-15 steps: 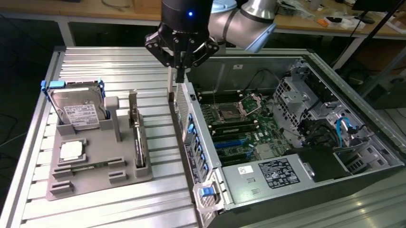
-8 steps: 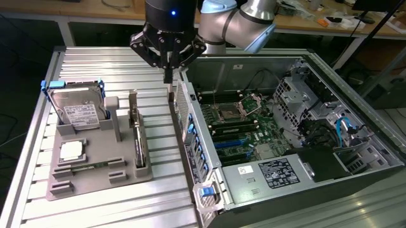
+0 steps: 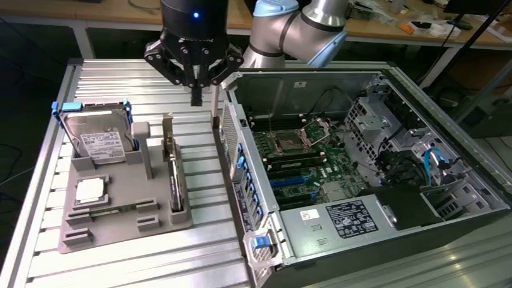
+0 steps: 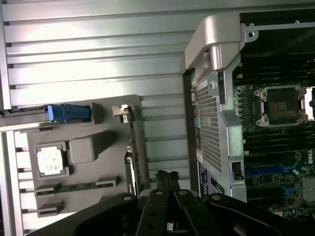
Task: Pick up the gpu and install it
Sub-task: 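Reach for the gpu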
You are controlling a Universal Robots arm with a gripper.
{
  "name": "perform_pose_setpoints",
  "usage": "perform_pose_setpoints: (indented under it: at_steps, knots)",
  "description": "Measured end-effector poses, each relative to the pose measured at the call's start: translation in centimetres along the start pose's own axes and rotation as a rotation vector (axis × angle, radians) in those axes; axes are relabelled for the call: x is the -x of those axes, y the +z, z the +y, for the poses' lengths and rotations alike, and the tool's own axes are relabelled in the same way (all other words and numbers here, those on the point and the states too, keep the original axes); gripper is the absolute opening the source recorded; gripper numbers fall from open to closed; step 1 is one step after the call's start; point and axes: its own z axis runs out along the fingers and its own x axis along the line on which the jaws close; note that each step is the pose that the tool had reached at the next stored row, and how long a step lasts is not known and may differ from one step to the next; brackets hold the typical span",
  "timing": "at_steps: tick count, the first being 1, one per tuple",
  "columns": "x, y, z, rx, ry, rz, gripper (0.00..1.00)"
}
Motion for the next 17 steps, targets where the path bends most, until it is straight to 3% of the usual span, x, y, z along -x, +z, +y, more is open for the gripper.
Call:
perform_pose_setpoints:
  at_steps: [9,17]
  knots:
    - [-2.5,-0.07,-0.19,0.0000,0.000,-0.0001,0.11]
    - [-4.0,-0.13,-0.30,-0.0001,0.000,0.0000,0.11]
